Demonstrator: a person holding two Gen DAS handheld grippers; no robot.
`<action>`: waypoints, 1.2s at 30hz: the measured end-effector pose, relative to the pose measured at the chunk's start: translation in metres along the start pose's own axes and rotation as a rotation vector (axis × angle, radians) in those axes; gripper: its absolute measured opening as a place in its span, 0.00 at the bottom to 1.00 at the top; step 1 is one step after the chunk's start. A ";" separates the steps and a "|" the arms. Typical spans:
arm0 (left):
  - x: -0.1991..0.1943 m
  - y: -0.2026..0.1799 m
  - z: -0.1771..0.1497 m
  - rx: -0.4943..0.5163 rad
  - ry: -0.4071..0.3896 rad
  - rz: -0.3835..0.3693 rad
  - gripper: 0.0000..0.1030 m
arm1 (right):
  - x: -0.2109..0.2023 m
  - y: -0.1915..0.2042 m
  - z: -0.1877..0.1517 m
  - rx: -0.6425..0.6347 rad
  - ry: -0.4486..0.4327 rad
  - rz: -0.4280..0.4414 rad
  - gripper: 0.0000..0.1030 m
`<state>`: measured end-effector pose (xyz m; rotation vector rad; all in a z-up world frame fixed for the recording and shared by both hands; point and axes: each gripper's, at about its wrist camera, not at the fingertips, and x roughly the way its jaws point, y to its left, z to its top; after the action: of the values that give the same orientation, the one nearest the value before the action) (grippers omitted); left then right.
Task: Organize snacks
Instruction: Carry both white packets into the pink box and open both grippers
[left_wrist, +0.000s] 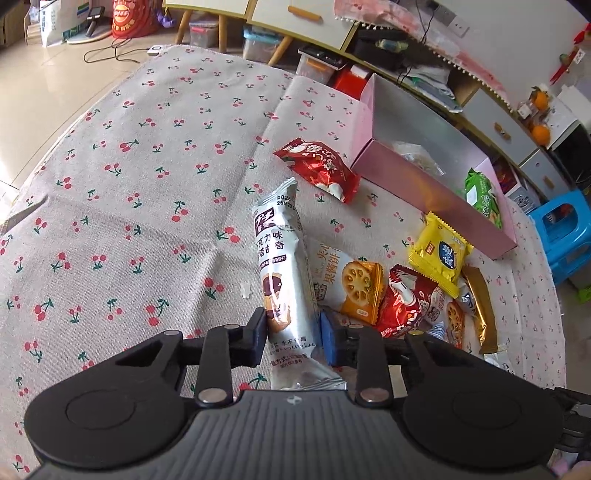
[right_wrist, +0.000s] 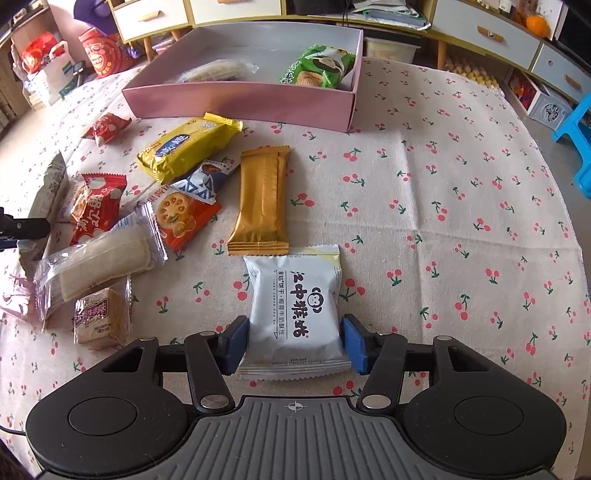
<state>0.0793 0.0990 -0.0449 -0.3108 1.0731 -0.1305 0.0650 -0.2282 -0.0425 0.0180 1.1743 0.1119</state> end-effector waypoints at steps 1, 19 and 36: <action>-0.001 0.000 0.000 0.002 -0.002 0.000 0.27 | 0.000 0.001 0.000 -0.001 0.001 0.005 0.51; -0.015 -0.008 0.006 -0.017 -0.028 -0.062 0.25 | -0.013 -0.024 0.013 0.219 0.023 0.191 0.50; -0.016 -0.038 0.019 -0.029 -0.064 -0.126 0.25 | -0.027 -0.021 0.036 0.318 0.004 0.323 0.50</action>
<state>0.0903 0.0708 -0.0111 -0.4059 0.9929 -0.2163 0.0897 -0.2505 -0.0048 0.4891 1.1760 0.2086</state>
